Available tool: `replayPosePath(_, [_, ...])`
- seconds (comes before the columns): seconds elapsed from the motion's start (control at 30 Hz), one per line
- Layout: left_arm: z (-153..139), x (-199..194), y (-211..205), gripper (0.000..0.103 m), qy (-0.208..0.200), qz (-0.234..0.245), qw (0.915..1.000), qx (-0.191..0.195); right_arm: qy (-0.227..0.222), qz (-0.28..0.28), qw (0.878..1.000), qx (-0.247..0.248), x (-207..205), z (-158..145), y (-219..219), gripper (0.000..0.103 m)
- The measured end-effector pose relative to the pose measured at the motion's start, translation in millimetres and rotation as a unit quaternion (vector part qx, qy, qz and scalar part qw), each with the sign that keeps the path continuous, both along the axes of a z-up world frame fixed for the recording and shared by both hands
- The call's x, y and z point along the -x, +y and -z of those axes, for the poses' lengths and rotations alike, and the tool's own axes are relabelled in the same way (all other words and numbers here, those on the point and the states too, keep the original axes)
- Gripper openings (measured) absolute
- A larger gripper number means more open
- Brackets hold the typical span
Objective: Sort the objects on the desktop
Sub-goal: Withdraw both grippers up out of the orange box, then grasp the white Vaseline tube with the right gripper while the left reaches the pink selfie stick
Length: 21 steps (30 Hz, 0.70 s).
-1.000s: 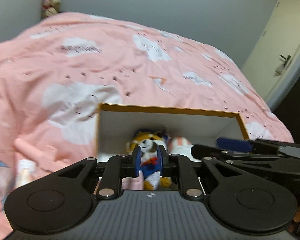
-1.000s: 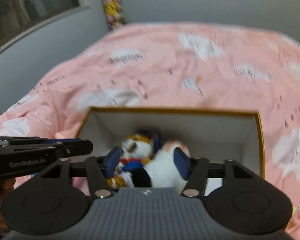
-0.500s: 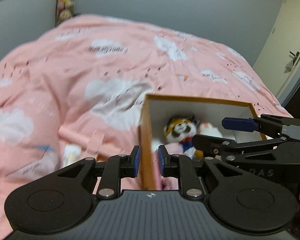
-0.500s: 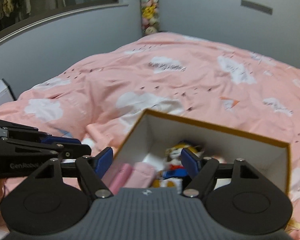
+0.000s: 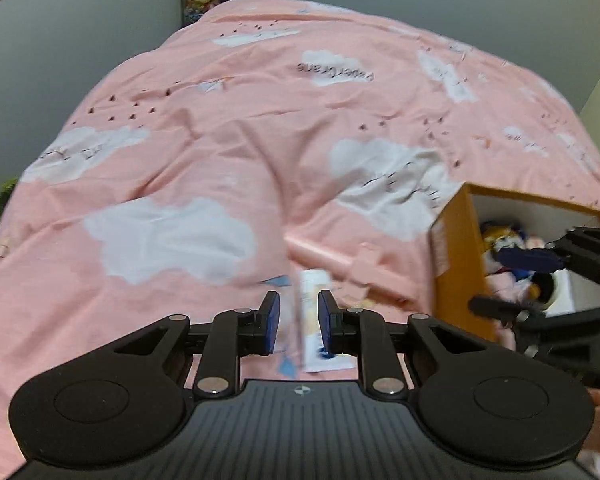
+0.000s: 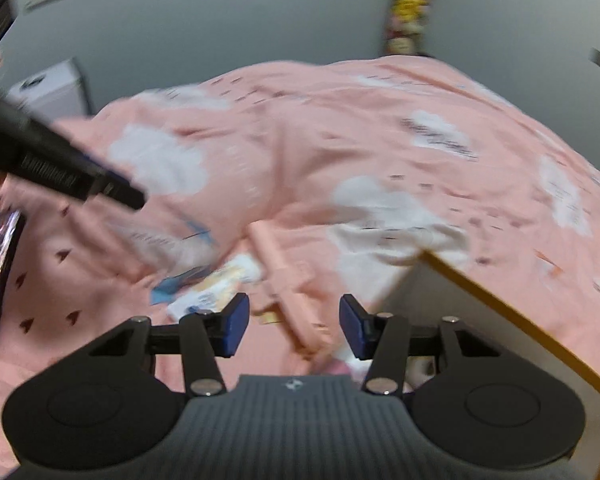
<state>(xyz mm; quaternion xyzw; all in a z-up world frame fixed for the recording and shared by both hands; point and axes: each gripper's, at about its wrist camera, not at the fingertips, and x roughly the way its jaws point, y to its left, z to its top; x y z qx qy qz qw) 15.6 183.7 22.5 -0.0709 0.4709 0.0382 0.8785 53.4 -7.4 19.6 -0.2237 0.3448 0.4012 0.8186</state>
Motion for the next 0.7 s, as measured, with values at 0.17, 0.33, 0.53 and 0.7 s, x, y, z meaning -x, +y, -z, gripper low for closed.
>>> replayPosePath(0.17, [10.9,3.5,-0.3,0.023,0.035,0.055,0.9974,-0.032,0.017,-0.064,0.997,0.039,13.7,36.5,47.8,0.049])
replayPosePath(0.33, [27.1,2.6,0.2,0.022,0.078,0.093,0.9917,-0.044,0.027,-0.103,0.991,0.08,21.9,72.8,85.2,0.049])
replayPosePath(0.53, [42.4,-0.3,11.5,0.023,0.105,0.094,0.9891,-0.044,0.031,-0.131,0.984,0.117,27.3,101.2,108.6,0.049])
replayPosePath(0.7, [44.1,-3.8,18.3,0.023,0.106,0.094,0.9893,-0.033,0.027,-0.132,0.981,0.138,24.6,117.6,119.3,0.049])
